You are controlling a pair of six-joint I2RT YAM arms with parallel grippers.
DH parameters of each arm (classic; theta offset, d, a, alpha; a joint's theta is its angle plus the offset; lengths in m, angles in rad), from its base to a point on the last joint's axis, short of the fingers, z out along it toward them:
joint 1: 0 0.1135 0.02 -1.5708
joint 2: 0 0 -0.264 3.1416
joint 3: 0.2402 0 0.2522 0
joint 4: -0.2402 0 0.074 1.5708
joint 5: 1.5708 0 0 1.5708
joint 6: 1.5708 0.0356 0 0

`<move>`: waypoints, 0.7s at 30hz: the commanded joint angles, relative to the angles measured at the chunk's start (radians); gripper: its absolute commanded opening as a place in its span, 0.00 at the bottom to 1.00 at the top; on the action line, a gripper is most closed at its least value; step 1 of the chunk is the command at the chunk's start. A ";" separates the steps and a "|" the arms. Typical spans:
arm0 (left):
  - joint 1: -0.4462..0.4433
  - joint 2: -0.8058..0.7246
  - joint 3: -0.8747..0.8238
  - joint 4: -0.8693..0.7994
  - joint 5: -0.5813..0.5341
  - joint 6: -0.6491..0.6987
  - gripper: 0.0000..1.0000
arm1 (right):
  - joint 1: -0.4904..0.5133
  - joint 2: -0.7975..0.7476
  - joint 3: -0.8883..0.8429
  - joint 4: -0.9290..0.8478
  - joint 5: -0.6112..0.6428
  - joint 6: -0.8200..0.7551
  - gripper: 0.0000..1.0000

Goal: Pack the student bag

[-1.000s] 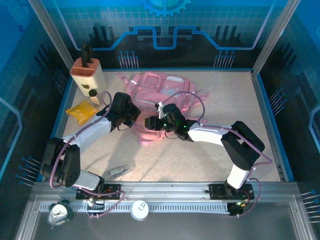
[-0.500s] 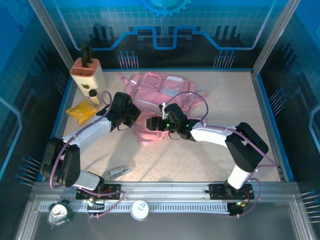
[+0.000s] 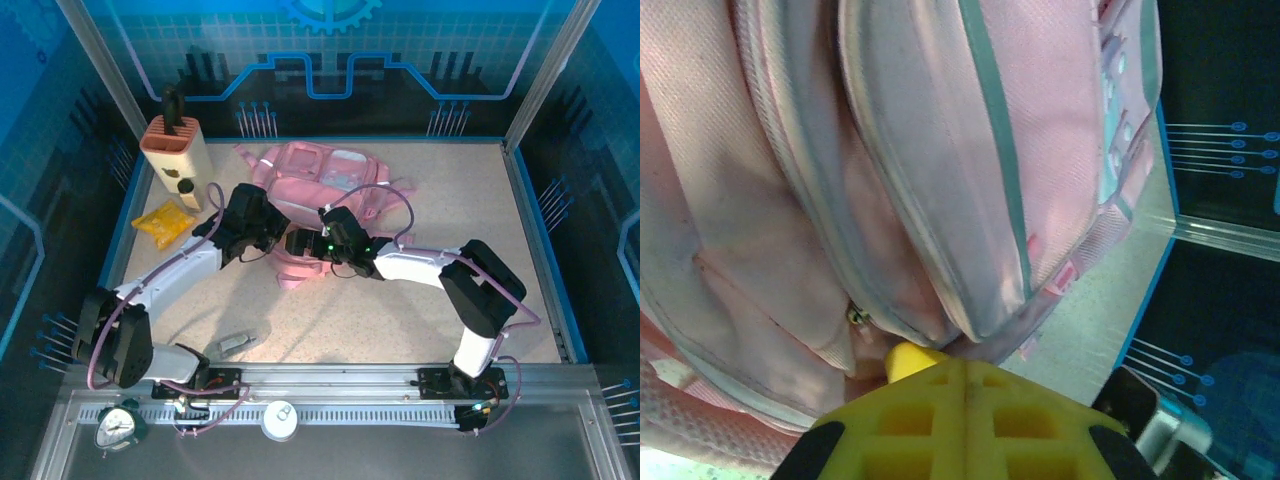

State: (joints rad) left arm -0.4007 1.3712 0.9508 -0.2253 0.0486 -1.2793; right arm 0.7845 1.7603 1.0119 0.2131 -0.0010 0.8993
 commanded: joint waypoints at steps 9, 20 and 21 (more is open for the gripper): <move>0.050 -0.057 -0.026 -0.076 -0.056 0.063 0.00 | -0.045 0.002 -0.039 0.134 0.021 0.093 1.00; 0.050 0.095 0.046 -0.052 -0.036 0.122 0.43 | -0.069 -0.065 -0.047 0.235 0.027 -0.055 1.00; 0.049 0.120 0.063 -0.058 -0.034 0.118 0.44 | -0.070 -0.061 -0.047 0.238 0.021 -0.057 1.00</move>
State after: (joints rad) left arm -0.3489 1.4391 0.9565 -0.2798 0.0113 -1.1938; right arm 0.7345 1.7103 0.9535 0.3687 0.0101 0.8993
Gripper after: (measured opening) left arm 0.437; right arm 0.996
